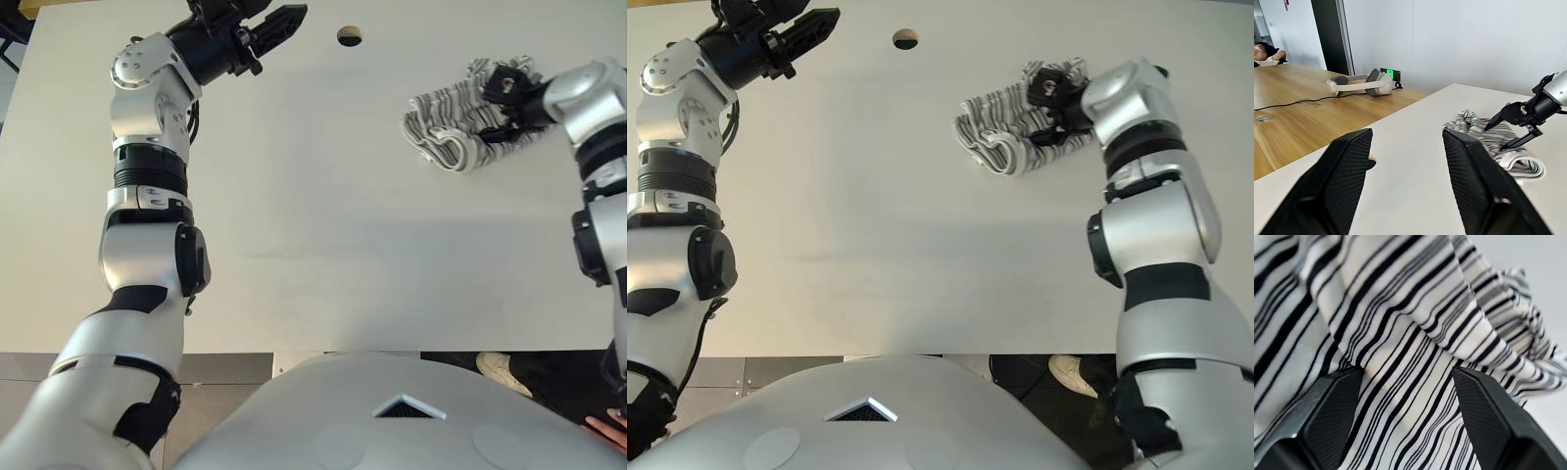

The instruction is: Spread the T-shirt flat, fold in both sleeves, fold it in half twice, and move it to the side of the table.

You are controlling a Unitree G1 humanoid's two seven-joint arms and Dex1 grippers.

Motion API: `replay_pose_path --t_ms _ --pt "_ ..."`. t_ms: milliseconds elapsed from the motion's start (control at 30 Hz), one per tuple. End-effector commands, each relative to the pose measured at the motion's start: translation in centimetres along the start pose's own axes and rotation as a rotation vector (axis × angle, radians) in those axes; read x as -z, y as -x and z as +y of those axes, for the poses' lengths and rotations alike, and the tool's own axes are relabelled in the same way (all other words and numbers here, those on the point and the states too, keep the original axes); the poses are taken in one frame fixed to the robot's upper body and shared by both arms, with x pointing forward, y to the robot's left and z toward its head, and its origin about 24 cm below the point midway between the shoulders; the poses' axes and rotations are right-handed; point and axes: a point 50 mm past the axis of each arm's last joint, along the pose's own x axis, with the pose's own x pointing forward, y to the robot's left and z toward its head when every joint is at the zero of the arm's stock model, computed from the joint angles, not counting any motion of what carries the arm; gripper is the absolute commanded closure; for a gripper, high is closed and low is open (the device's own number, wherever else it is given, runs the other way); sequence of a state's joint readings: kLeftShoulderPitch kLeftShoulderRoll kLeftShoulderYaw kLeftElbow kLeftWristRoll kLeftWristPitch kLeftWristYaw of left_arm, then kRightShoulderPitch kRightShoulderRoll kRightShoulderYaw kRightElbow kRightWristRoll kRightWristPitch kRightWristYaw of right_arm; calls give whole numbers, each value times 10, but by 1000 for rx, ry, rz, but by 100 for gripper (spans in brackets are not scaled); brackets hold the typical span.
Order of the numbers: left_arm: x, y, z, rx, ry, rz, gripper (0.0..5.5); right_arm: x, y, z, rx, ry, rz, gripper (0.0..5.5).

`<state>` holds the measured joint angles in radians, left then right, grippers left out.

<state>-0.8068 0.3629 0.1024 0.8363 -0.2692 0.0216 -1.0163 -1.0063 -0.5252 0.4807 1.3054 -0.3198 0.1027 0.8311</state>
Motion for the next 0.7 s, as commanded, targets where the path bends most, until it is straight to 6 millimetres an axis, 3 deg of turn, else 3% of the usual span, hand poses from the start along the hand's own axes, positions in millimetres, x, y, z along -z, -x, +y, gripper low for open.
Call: replay_pose_path --t_ms 33,167,400,533,700 --pt "2 4 0 8 -17 19 284 74 5 8 3 -252 146 214" --pt "2 6 1 5 -19 22 284 112 14 11 53 -343 209 214" --pt "2 8 2 5 -25 30 284 141 28 10 131 -463 243 214" --pt "0 6 2 4 -19 14 284 118 41 -15 193 -480 108 214" --pt "-2 5 4 -24 -18 -6 284 64 83 -62 259 -439 -154 214"
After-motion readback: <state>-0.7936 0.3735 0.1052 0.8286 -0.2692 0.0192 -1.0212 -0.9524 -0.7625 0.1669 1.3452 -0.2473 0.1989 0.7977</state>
